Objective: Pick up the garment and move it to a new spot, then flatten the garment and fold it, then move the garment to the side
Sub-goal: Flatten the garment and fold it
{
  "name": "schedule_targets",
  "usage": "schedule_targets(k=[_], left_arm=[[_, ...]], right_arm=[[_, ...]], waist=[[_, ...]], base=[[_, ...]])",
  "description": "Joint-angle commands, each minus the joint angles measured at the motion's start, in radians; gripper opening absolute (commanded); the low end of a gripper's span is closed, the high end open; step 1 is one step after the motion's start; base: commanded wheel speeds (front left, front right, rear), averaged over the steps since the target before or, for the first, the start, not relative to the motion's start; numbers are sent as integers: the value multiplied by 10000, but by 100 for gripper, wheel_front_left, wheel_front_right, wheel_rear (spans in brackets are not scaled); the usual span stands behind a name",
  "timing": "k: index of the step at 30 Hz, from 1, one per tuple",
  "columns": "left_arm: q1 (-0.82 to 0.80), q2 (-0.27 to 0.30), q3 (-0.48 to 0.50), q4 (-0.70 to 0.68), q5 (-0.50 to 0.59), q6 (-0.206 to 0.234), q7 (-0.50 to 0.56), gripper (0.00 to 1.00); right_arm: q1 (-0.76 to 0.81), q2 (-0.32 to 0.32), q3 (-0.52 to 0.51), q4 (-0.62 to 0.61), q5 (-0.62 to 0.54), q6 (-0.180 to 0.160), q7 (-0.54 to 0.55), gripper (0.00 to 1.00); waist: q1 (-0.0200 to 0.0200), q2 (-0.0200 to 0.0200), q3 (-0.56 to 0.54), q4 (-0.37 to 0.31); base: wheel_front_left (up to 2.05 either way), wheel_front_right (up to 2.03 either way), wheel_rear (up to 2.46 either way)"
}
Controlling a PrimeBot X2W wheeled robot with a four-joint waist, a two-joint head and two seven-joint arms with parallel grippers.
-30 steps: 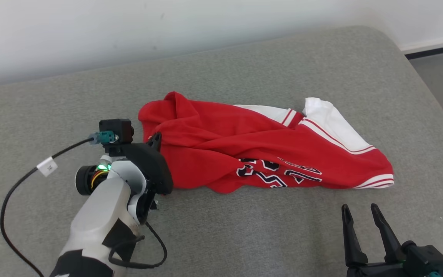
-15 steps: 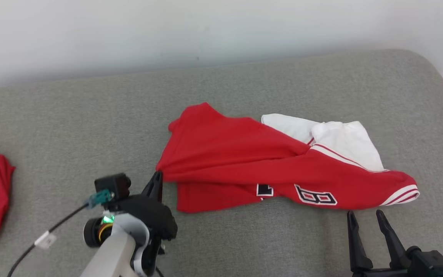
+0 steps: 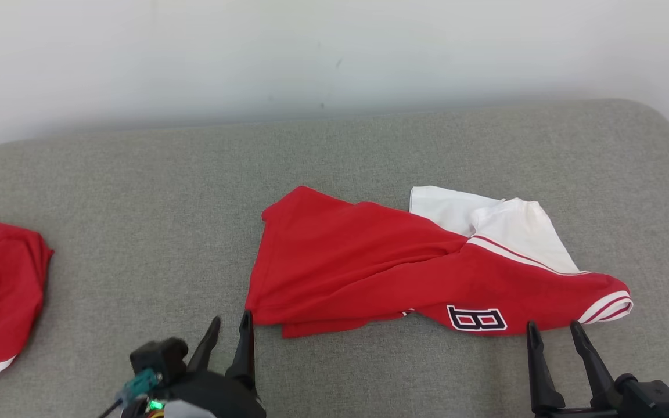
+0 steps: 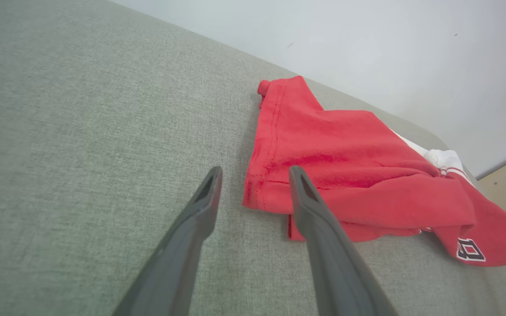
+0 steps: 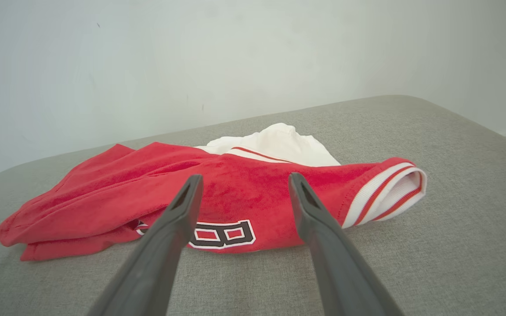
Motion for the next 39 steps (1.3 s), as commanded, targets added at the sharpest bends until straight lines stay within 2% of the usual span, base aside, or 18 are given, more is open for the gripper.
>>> schedule_targets(k=[1, 6, 12, 18, 22, 28, 39], left_arm=[[432, 143, -2, -224, 182, 81, -261, 100], [1280, 504, -57, -681, 685, 172, -858, 100], [2124, 890, 425, -1652, 1976, 509, -1155, 100], [3105, 673, 1480, -2819, 3331, 698, -1146, 100], [3701, 415, 2067, -3230, 4149, 419, -1148, 100], [4387, 9, 2759, -3357, 4958, -347, -1152, 100], [4606, -403, 3471, -3298, 5543, -1133, -1151, 100]], right_arm=[[7, -12, -57, 30, 23, 9, -37, 100], [73, -13, -228, 128, 139, 9, -108, 100], [141, -10, -590, 188, -24, 9, -178, 100], [280, -10, -930, 272, -294, 9, -290, 100], [467, -12, -1083, 417, -667, 9, -384, 100], [688, -12, -1265, 920, -728, 9, -466, 100], [812, -12, -1327, 1191, -1068, 9, -513, 100]], waist=[[0, 0, -144, 17], [0, 0, -432, 61], [0, 0, -690, 227], [0, 0, -893, 471], [0, 0, -1044, 662], [0, 0, -1242, 761], [0, 0, -1263, 610]], base=[[0, 0, 0], [0, 0, 0], [0, 0, 0], [0, 0, 0], [0, 0, 0], [0, 0, 0], [0, 0, 0]])
